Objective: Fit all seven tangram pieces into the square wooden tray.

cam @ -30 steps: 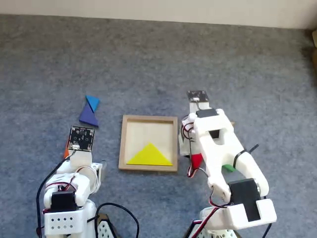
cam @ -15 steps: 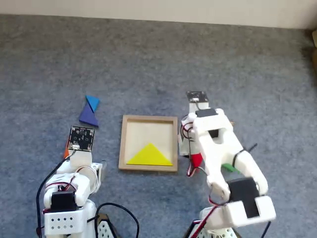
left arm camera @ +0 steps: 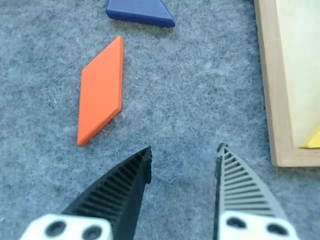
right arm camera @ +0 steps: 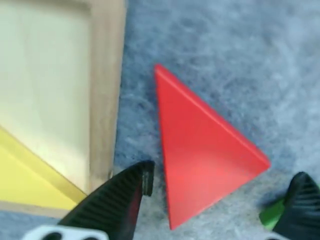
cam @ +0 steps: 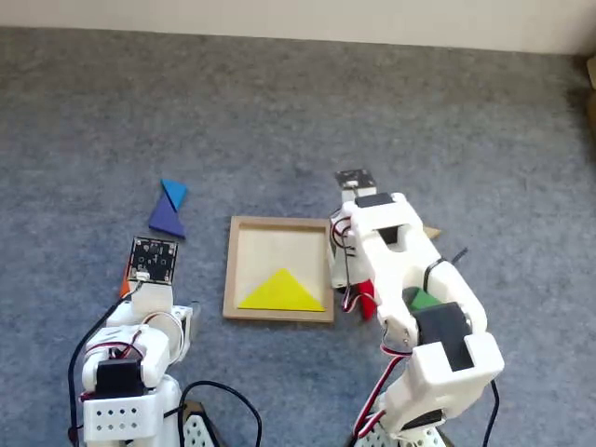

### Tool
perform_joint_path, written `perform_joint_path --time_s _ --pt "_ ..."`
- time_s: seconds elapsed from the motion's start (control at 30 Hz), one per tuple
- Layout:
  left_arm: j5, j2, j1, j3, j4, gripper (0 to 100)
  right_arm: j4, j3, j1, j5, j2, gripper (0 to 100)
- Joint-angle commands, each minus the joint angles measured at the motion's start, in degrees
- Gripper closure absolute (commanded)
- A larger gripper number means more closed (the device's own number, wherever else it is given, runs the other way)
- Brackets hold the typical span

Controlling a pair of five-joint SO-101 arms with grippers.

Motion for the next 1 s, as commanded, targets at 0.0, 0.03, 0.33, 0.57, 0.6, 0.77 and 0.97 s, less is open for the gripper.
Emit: perform_joint_path --time_s 0.0,0.03,0.33,0.57,0.6,0.77,0.97 --pt "0.5 -2.9 -0.3 1.2 0.3 79 -0.7 -3.1 -0.3 1.1 0.2 60.2" --pt "0.5 -2.9 -0.3 1.2 0.3 79 -0.7 -3.1 -0.3 1.6 0.2 60.2" --pt "0.5 -2.9 -0.3 1.2 0.3 79 -0.7 -3.3 -0.7 8.7 0.0 60.2" --pt "0.5 -2.9 -0.3 1.2 0.3 79 -1.0 -3.1 -0.7 10.3 0.1 60.2" --pt "0.5 -2.9 -0.3 1.2 0.3 79 -1.0 -3.1 -0.7 11.3 0.1 60.2" --pt "0.5 -2.9 -0.3 1.2 0.3 79 -1.0 -3.0 -0.7 12.3 0.2 60.2" --pt "0.5 -2.9 -0.3 1.2 0.3 79 -1.0 -3.0 -0.7 12.4 0.2 69.0"
